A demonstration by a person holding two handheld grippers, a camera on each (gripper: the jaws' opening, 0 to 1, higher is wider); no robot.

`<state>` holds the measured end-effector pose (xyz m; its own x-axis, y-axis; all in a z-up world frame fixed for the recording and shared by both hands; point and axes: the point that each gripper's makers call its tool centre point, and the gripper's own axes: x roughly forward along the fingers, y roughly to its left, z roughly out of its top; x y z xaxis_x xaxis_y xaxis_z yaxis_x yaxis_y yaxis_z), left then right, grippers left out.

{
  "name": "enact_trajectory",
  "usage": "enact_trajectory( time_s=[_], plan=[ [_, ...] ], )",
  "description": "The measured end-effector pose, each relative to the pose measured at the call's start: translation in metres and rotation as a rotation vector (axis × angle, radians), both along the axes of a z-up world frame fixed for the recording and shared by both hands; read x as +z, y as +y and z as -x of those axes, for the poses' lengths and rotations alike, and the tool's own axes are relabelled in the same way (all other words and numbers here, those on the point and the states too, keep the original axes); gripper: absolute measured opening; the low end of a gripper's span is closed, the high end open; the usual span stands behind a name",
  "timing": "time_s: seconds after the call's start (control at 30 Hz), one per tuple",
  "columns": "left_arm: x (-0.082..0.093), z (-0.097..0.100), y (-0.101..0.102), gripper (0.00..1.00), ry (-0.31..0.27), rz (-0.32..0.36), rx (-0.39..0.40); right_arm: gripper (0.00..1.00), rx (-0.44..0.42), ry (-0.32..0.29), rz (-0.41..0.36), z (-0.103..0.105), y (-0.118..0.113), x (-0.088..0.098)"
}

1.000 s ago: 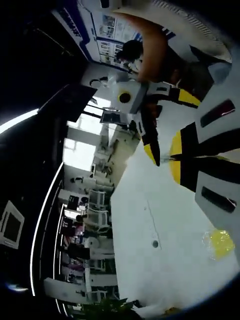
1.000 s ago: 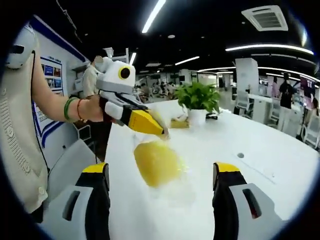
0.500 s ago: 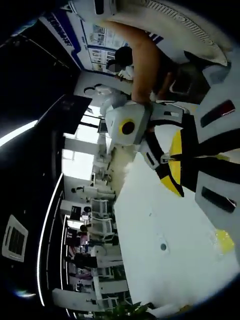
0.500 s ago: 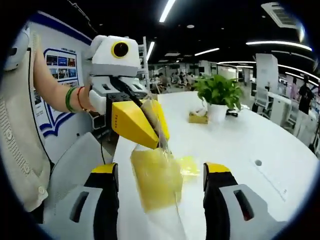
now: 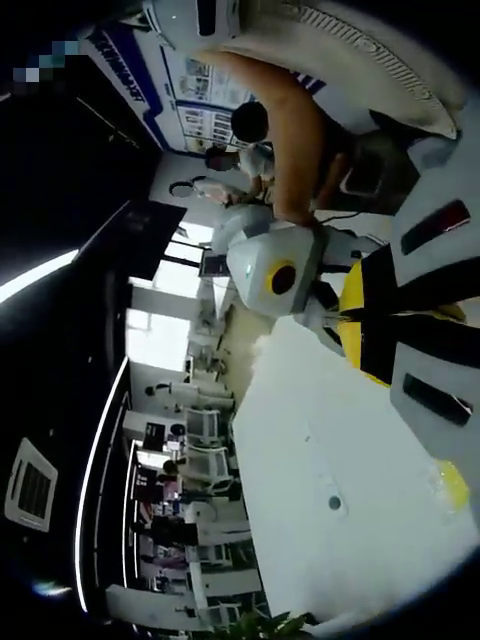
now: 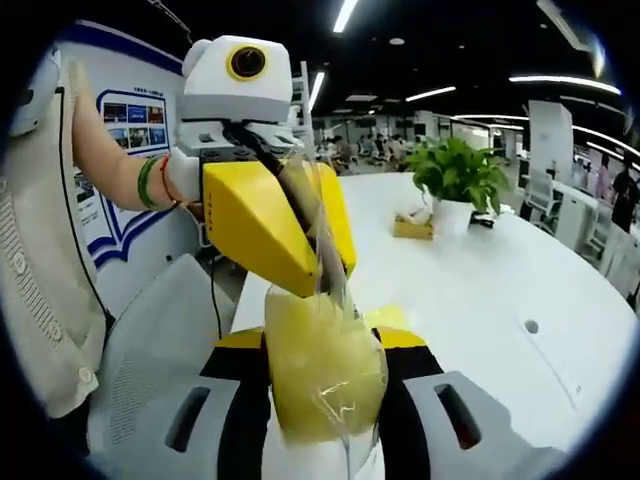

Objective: Compare the silicone blocks by pressing each to a similar depth, holding the contact briefly, and releasing to observe deformation and rebound differences across the visible hardness samples.

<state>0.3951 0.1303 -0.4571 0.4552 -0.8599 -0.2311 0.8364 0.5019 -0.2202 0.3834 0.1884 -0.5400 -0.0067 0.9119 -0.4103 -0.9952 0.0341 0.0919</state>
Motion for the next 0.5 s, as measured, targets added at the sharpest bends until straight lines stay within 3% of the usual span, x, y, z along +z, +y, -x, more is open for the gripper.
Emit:
enact_trajectory(
  time_s=[0.1, 0.37, 0.5],
  plan=[
    [0.002, 0.002, -0.001, 0.0, -0.004, -0.004, -0.009, 0.32, 0.001, 0.022, 0.001, 0.003, 0.0, 0.001],
    [0.005, 0.006, 0.0, 0.0, -0.011, -0.01, -0.027, 0.25, -0.009, 0.002, 0.007, 0.004, 0.002, 0.004],
    [0.01, 0.008, 0.002, 0.0, -0.01, 0.005, -0.034, 0.22, -0.024, -0.147, -0.016, -0.004, 0.003, 0.012]
  ],
)
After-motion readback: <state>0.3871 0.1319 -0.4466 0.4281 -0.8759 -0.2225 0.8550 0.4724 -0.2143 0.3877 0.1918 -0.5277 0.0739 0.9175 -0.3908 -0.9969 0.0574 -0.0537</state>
